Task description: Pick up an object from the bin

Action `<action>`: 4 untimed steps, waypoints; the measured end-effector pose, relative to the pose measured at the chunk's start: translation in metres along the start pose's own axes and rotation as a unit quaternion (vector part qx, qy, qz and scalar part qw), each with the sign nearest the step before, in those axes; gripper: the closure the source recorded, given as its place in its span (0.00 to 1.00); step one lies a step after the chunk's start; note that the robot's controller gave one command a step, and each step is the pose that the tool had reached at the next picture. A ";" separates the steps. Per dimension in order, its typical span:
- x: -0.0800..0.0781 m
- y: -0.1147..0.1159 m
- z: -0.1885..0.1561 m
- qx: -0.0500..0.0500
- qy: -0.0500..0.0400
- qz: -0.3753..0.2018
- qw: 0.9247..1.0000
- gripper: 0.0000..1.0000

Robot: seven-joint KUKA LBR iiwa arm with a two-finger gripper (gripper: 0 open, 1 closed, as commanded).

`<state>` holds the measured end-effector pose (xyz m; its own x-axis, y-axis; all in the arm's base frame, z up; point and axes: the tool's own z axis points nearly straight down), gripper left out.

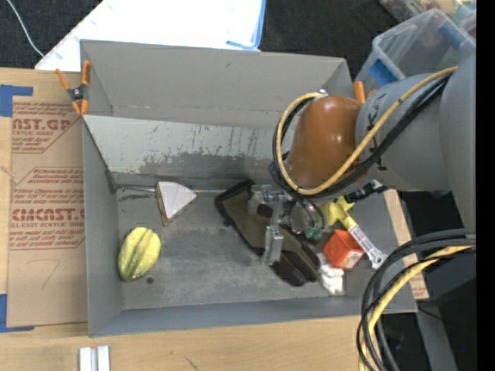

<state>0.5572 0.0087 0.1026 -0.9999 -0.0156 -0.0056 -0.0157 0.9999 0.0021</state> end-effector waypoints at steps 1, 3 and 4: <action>0.019 -0.028 0.021 -0.001 -0.001 0.091 0.996 1.00; 0.019 -0.028 0.021 -0.001 -0.001 0.091 0.996 1.00; 0.020 -0.041 0.013 -0.003 -0.003 0.092 0.996 1.00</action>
Offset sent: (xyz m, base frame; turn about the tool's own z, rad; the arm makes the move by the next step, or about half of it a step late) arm 0.0000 0.0000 0.0000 0.0000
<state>0.5379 -0.0329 0.0897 -0.9859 0.1670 -0.0115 0.1669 0.9859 0.0087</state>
